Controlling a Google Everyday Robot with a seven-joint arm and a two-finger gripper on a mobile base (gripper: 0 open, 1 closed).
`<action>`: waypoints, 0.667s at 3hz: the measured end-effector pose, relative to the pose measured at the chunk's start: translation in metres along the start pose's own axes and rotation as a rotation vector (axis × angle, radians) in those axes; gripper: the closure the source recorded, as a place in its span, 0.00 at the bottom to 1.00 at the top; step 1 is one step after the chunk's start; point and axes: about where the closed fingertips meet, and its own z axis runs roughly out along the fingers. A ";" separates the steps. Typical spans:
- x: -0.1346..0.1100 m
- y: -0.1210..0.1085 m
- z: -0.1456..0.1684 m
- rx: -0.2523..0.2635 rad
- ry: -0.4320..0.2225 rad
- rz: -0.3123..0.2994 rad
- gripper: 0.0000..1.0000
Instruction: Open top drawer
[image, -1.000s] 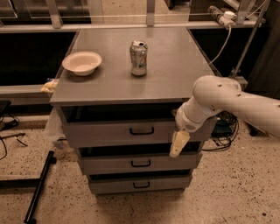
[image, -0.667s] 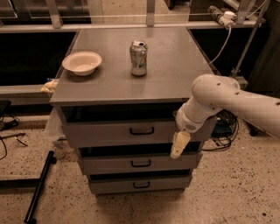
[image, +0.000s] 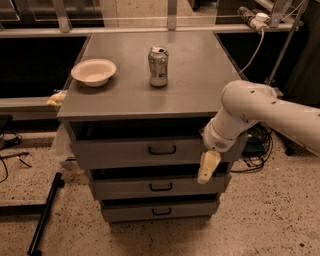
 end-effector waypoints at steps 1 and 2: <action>0.000 0.022 -0.016 -0.045 -0.003 0.011 0.00; 0.004 0.047 -0.028 -0.095 -0.008 0.028 0.00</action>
Offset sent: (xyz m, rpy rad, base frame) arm -0.0816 -0.0096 0.0374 0.0403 0.1528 0.0000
